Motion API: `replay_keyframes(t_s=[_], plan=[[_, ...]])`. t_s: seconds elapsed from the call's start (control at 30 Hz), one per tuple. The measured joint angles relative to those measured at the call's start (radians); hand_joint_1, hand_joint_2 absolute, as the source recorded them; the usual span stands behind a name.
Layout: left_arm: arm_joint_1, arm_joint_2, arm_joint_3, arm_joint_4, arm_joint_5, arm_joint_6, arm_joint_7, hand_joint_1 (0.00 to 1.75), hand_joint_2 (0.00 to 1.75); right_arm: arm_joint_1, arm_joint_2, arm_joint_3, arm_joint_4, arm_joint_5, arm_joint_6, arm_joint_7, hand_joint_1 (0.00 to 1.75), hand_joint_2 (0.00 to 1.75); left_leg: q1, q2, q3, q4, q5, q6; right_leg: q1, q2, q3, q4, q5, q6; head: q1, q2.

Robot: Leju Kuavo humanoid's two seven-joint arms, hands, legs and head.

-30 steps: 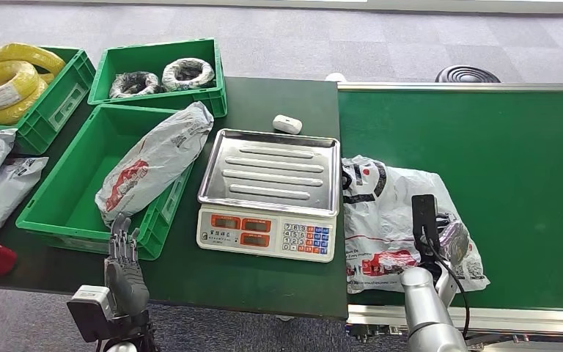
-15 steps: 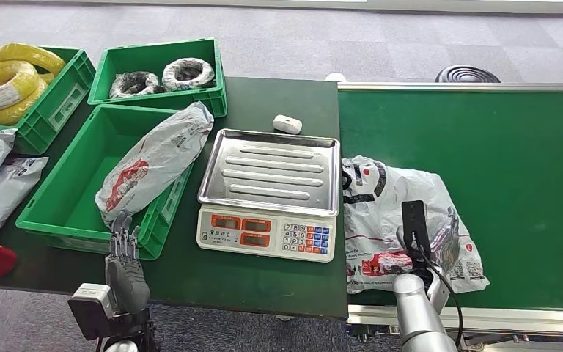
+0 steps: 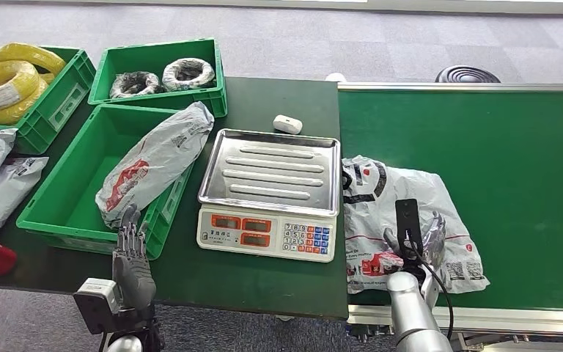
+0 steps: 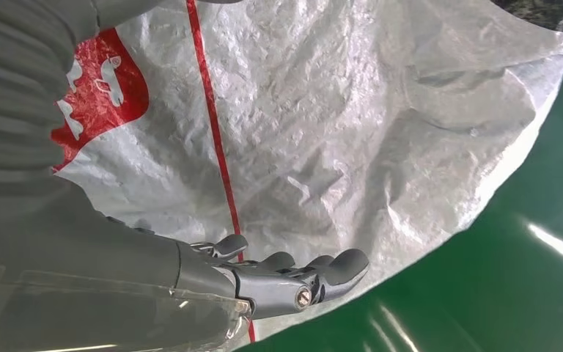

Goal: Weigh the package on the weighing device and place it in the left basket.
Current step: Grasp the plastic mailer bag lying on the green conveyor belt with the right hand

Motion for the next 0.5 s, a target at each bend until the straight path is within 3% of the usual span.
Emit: replay_keyframes(t_s=[0.5], plan=[[-0.028,-0.021,0.0,0.0,-0.029,-0.03,0.031,0.0,0.0,-0.058,-0.049,0.001,0.168,0.056,0.036,0.131,0.0,1.75,0.0,0.0,0.0,0.0,0.0,0.0,0.0,0.0,0.0,0.0,0.0,0.0,0.0,0.0]])
